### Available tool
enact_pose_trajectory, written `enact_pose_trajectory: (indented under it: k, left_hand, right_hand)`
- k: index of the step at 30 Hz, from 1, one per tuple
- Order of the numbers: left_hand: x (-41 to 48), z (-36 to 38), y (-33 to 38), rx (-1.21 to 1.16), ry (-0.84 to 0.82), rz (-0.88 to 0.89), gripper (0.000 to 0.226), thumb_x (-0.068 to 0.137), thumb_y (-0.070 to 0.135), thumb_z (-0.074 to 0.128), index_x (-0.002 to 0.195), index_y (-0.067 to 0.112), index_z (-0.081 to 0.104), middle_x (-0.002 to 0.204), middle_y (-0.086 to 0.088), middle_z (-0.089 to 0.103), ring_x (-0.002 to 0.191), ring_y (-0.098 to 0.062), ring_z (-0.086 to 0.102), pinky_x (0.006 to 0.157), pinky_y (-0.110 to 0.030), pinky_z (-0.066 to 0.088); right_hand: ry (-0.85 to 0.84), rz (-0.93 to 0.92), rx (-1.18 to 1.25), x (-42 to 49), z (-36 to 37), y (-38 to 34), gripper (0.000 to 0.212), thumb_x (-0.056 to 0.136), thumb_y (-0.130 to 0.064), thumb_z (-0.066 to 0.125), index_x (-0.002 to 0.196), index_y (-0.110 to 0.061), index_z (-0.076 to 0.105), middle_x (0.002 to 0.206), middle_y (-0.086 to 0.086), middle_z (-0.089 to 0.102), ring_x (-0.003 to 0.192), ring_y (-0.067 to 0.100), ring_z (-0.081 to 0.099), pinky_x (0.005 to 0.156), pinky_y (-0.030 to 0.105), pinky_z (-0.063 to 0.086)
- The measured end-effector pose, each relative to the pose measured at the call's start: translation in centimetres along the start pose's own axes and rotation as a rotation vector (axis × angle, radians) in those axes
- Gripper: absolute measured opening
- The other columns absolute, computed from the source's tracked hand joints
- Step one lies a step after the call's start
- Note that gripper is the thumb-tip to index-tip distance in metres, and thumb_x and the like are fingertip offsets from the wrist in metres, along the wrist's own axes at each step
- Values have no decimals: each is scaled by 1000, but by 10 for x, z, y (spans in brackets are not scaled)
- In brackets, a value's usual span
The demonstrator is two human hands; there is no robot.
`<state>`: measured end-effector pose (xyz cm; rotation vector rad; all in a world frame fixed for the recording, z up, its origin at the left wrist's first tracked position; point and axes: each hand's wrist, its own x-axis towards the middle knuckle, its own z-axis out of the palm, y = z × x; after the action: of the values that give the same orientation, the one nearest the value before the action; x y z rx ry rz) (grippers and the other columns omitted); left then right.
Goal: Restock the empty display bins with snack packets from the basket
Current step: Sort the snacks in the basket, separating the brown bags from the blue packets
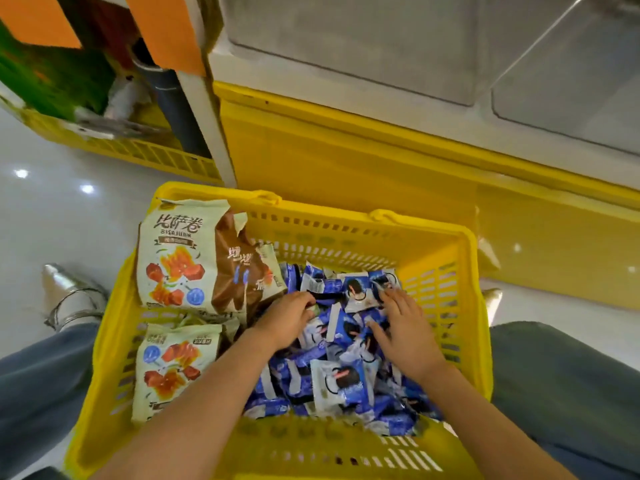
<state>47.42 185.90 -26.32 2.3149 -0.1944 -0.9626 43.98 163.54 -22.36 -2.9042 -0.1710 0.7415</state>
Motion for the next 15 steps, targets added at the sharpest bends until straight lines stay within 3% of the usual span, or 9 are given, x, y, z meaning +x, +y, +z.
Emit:
enact_pose_trajectory:
  k: [3,6,9,11,15]
  left_hand:
    - [10,3,1,9,14,0,24,96,18,50,120,16,53,124,-7,53,107,-24,53,85,-29,42]
    - [12,3,7,55,13,27,11,94,12,52,102,18,57,102,-7,57,87,-23,56,73,-31,44]
    - [4,1,13,36,64,78,20,92,0,47,84,18,49,81,-2,51,70,-13,48,61,-27,37]
    - [-9,-3,14,29,146,104,22,91,-1,48,81,19,46,82,1,52,72,-9,47,59,-25,35]
    - [-44,-11,18,-3,400,196,12,92,8,52,84,17,51,87,5,55,84,-15,52,68,-28,37]
  right_hand:
    - [-41,-55,47,5,2,-1,52,98,-45,33,144,-20,32,153,2,26,141,19,19,116,34,16]
    - [-106,-47,142,12,-2,-2,53,98,-46,38,143,-19,33,150,4,28,139,21,23,115,36,20]
    - [-112,-36,244,11,-12,-6,56,97,-44,40,146,-19,27,151,2,26,139,21,22,115,34,22]
    - [-58,-50,311,7,-18,-11,57,97,-41,43,146,-19,25,151,1,26,139,19,22,114,30,20]
    - [-10,-116,416,-4,-29,-27,66,93,-45,50,147,-24,19,151,-4,26,138,13,22,111,25,23]
